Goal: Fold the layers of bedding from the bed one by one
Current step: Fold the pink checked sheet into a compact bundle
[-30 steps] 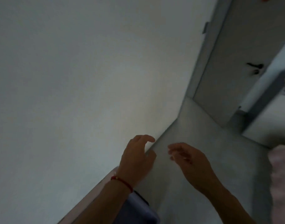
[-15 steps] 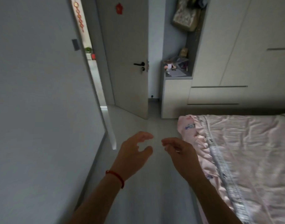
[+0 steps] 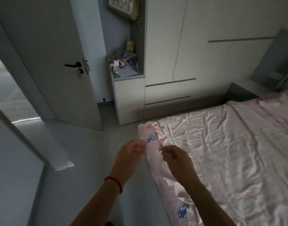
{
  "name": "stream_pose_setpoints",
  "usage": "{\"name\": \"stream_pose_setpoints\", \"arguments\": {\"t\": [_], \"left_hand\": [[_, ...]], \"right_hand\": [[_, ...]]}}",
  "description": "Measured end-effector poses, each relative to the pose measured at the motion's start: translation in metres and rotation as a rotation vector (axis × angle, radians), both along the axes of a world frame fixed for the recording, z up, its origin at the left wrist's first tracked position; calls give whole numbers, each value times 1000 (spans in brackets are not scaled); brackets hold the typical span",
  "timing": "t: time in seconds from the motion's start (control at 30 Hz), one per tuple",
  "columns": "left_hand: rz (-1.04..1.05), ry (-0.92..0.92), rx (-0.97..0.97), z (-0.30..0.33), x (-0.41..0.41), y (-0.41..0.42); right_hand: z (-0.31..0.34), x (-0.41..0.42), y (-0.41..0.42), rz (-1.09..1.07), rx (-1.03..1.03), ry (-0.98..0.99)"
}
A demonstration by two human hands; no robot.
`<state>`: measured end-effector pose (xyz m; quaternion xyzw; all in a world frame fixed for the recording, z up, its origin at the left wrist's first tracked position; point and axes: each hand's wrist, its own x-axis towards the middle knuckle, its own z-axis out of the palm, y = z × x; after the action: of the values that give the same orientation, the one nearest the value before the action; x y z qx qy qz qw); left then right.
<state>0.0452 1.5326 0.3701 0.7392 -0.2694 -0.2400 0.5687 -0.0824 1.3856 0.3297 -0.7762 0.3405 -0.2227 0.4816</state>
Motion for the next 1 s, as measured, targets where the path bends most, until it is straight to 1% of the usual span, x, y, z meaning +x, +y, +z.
{"name": "stream_pose_setpoints", "arguments": {"t": [0.1, 0.17, 0.37, 0.43, 0.57, 0.6, 0.67, 0.7, 0.77, 1.0], "left_hand": [[-158, -27, 29, -12, 70, -50], [-315, -40, 79, -14, 123, -95], [-586, -83, 142, -5, 229, -208], [-664, -150, 143, -3, 261, -245], [-766, -241, 173, 1, 325, -331], [-797, -265, 180, -1, 343, -366], [-824, -290, 184, 1, 365, -416], [-832, -302, 204, 5, 370, -428], [-886, -312, 243, 7, 388, -478], [-978, -383, 177, 13, 454, -641]], "right_hand": [[-4, 54, -32, -66, -10, 61], [-3, 90, -56, -201, 24, 66], [-2, 177, -119, -331, 63, 122], [-9, 210, -152, -386, 49, 111], [-23, 283, -233, -464, 51, 44], [-32, 305, -266, -492, 58, 16], [-38, 331, -312, -523, 78, 7], [-38, 339, -324, -532, 76, 22], [-37, 361, -366, -583, 84, 15], [-16, 422, -490, -791, 81, 10]]}}
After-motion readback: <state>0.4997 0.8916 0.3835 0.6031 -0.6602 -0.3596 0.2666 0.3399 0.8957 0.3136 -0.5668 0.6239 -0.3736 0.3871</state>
